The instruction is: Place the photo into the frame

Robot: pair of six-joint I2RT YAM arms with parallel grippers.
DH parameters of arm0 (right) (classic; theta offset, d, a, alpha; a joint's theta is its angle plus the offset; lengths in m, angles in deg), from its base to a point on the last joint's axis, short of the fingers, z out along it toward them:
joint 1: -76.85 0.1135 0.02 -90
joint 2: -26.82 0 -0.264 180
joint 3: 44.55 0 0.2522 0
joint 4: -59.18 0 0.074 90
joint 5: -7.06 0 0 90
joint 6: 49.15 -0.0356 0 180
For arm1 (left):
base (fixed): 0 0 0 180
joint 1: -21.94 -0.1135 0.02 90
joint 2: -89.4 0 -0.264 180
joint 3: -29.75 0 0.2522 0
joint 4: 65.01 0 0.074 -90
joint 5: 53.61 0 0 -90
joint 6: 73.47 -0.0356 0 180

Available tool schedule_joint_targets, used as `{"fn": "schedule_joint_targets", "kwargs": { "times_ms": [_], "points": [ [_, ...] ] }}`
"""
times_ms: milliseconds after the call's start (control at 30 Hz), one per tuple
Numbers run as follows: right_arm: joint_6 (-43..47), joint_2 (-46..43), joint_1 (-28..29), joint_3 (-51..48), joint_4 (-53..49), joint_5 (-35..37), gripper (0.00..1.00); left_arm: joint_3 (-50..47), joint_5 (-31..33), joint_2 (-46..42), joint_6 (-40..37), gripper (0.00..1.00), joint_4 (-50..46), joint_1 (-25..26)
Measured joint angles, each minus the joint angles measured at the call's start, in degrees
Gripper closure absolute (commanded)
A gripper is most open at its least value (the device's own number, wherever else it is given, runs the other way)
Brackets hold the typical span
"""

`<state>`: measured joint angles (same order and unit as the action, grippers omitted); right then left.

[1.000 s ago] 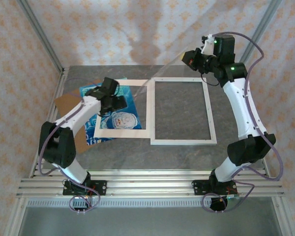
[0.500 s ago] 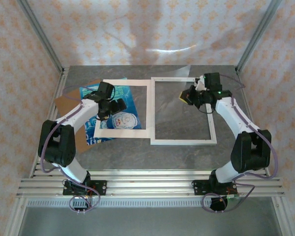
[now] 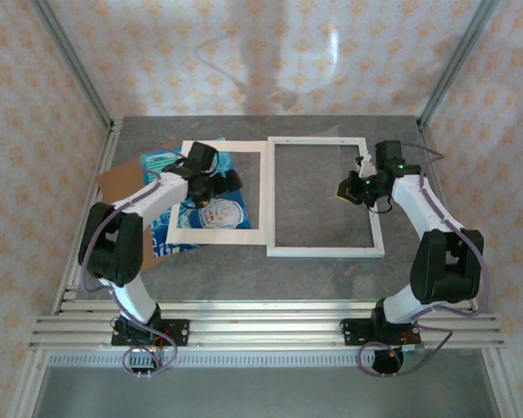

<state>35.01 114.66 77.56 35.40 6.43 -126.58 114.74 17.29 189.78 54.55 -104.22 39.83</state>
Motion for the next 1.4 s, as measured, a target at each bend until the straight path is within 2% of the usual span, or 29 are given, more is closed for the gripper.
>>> {"fn": "schedule_joint_targets", "kwargs": {
  "times_ms": [200,400,533,633,900,1267,1400],
  "points": [
    [1.4,0.1,-0.2,-4.8,2.9,-0.3,1.00,8.4,-1.1,6.6,0.4,0.01,2.0,7.2],
    [0.1,0.6,-0.2,-11.3,7.8,-1.4,1.00,14.7,-3.7,15.0,1.7,0.01,5.0,11.3],
    [-0.4,0.6,-0.2,-13.5,10.5,-1.4,0.98,16.2,-4.5,19.8,1.1,0.01,4.6,11.7],
    [-0.7,1.3,-0.2,-13.7,12.5,-2.5,0.94,16.4,-4.5,20.2,0.0,0.01,3.8,11.4],
    [-1.6,5.8,-1.1,-13.5,18.1,-5.5,0.69,16.5,-4.5,20.2,-2.4,0.01,3.0,11.3],
    [-2.1,15.9,-1.1,-4.1,22.1,-11.5,0.66,16.3,-3.8,20.2,-5.1,0.02,1.6,11.3],
    [-2.3,16.2,-1.1,-3.7,22.9,-13.4,0.54,15.7,-3.8,20.1,-5.1,0.02,1.8,11.3]
  ]
}}
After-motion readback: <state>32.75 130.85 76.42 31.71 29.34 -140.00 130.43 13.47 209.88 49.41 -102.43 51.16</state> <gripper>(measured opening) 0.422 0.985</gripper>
